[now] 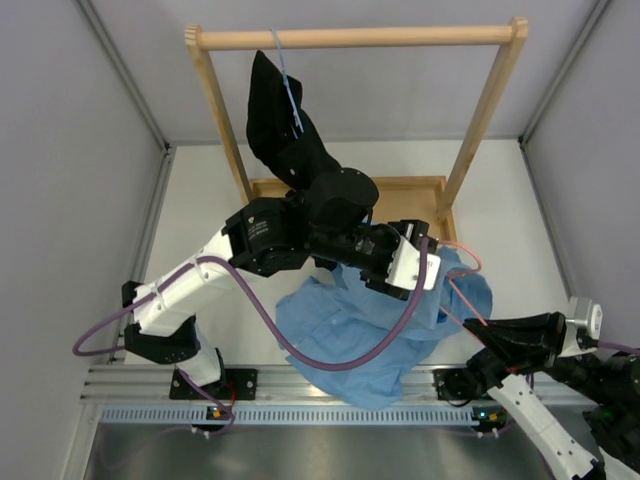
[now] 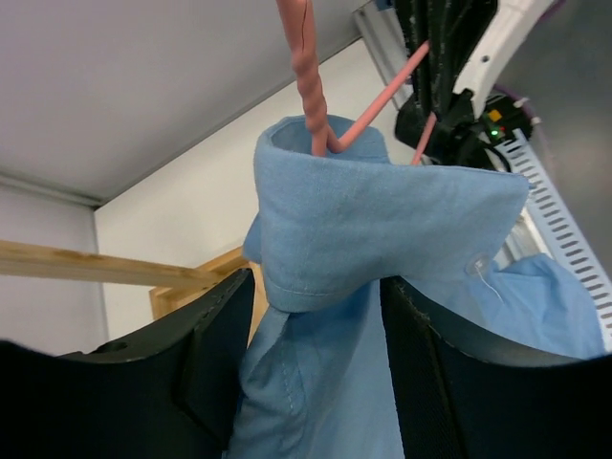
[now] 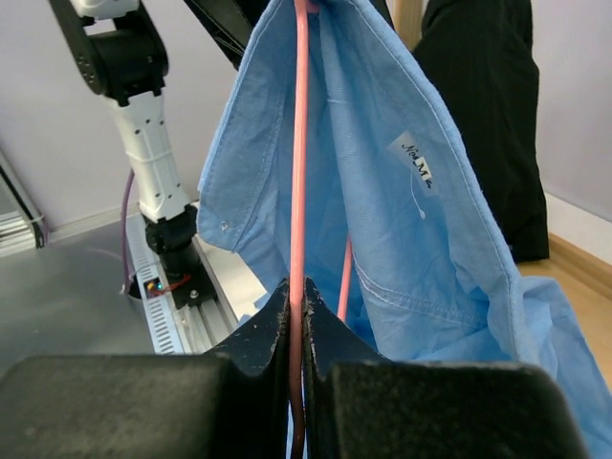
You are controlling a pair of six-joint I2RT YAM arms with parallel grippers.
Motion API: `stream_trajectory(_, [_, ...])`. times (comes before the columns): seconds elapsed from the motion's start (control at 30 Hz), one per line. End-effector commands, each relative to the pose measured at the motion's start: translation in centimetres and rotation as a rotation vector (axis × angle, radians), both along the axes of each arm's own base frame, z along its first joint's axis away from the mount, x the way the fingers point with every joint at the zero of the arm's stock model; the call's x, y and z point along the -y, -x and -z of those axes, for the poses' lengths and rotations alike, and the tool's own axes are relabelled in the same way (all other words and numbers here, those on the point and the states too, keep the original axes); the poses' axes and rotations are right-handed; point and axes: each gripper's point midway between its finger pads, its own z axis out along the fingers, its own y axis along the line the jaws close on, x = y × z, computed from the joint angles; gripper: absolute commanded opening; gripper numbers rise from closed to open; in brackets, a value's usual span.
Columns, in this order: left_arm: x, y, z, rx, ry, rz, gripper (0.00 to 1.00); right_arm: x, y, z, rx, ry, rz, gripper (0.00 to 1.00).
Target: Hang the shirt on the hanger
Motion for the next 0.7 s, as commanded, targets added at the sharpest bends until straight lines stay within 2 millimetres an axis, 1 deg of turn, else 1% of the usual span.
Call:
stream_trajectory(0.0, [-1.3,3.3,-1.1,-0.098,0.013,0.124,0.59,2.2,5.2,-2.8,0.227,-0.077,-0.060,0.00])
stream_trajectory(0.07, [-1.4,3.7,-0.7,-0.125,-0.002,0.133,0.59,2.1,5.8,-2.9,0.248,-0.066,-0.085,0.00])
stream_trajectory(0.13, [-1.4,4.0,-0.2,-0.146,-0.019,0.147,0.52,2.1,6.2,-3.0,0.257,-0.059,-0.096,0.00])
stream_trajectory(0.17, [-1.5,4.2,0.0,-0.155,-0.026,0.153,0.48,2.1,6.3,-3.0,0.262,-0.051,-0.098,0.00])
stream_trajectory(0.2, [-1.6,4.4,-0.1,-0.162,-0.027,0.160,0.39,2.2,6.3,-3.0,0.262,-0.048,-0.095,0.00])
stream_trajectory(0.33, [-2.3,5.5,-0.5,-0.191,-0.018,0.203,0.35,2.2,6.2,-2.7,0.265,-0.030,-0.093,0.00])
stream_trajectory(0.37, [-2.6,5.8,-0.7,-0.202,-0.015,0.215,0.35,2.1,6.2,-2.5,0.267,-0.025,-0.096,0.00])
stream_trajectory(0.4, [-2.7,6.1,-0.8,-0.209,-0.013,0.220,0.37,2.0,6.3,-2.4,0.267,-0.021,-0.103,0.00])
stream_trajectory(0.43, [-2.8,6.2,-0.9,-0.221,-0.013,0.218,0.42,1.9,6.5,-2.3,0.270,-0.016,-0.116,0.00])
stream_trajectory(0.5, [-2.9,6.4,-1.0,-0.238,-0.013,0.217,0.47,1.8,6.7,-2.1,0.271,-0.004,-0.129,0.00])
stream_trajectory(0.53, [-2.8,6.4,-0.9,-0.252,-0.018,0.213,0.53,1.8,6.8,-2.1,0.272,-0.001,-0.138,0.00])
stream_trajectory(0.6, [-2.8,6.3,-0.7,-0.268,-0.027,0.200,0.55,1.8,7.0,-2.1,0.279,0.001,-0.141,0.00])
stream_trajectory(0.63, [-2.8,6.3,-0.5,-0.280,-0.036,0.192,0.59,1.8,7.0,-2.2,0.282,0.001,-0.138,0.00])
stream_trajectory(0.67, [-2.9,6.4,-0.4,-0.281,-0.040,0.190,0.80,2.0,7.0,-2.3,0.287,0.000,-0.133,0.00])
